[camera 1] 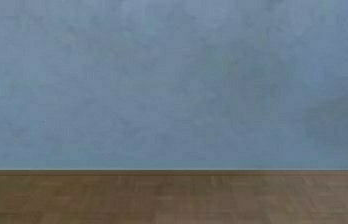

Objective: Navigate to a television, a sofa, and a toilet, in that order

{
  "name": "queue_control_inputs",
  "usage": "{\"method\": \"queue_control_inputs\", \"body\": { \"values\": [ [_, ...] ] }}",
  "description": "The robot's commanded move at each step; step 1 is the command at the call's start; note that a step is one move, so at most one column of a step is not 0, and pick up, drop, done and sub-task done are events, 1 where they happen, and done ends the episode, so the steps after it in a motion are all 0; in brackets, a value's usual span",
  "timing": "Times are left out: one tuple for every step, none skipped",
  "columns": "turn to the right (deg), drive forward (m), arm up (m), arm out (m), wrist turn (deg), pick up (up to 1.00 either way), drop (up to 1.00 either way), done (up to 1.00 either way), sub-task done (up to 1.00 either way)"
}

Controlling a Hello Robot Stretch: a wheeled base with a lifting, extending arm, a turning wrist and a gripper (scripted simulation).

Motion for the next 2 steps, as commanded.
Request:
{"method": "queue_control_inputs", "body": {
  "values": [
    [45.0, 0.0, 0.0, 0.0, 0.0, 0.0, 0.0, 0.0, 0.0],
    [45.0, 0.0, 0.0, 0.0, 0.0, 0.0, 0.0, 0.0, 0.0]
  ]
}}
